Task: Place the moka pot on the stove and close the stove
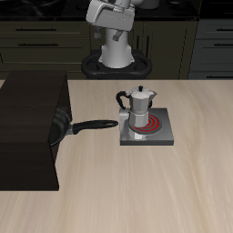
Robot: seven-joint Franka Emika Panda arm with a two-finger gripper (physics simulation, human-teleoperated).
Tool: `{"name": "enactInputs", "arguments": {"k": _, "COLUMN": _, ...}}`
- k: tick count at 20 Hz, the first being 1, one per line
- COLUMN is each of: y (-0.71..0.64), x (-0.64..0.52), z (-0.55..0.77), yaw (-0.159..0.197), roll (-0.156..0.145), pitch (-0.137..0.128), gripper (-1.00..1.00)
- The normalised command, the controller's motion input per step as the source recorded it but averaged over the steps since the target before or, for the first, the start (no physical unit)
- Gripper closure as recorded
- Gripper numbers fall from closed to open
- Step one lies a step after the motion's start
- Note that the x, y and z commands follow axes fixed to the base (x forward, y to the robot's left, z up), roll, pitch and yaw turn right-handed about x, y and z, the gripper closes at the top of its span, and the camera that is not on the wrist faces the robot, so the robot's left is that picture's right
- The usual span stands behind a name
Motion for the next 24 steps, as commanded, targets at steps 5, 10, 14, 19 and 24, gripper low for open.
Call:
{"name": "enactInputs", "arguments": {"k": 5, "y": 0.31, "x": 0.27, "z": -0.11, "yaw": 0.048, "roll": 0.056, "pitch": 0.048, "gripper": -1.0}}
{"name": "enactInputs", "arguments": {"k": 10, "y": 0.21, "x": 0.19, "z": -0.11, "yaw": 0.053, "roll": 0.044, "pitch": 0.039, "gripper": -1.0}}
{"name": "enactInputs", "arguments": {"k": 14, "y": 0.34, "x": 0.16, "z": -0.16, "yaw": -0.029, "roll": 0.056, "pitch": 0.037, "gripper": -1.0}}
{"name": "enactInputs", "arguments": {"k": 19, "y": 0.36, "x": 0.04, "z": -0.2, "yaw": -0.03, "roll": 0.078, "pitch": 0.026, "gripper": -1.0}}
{"name": "enactInputs", "arguments": {"k": 24, "y": 0.29, "x": 0.03, "z": -0.32, "yaw": 0.035, "roll": 0.05, "pitch": 0.027, "gripper": -1.0}}
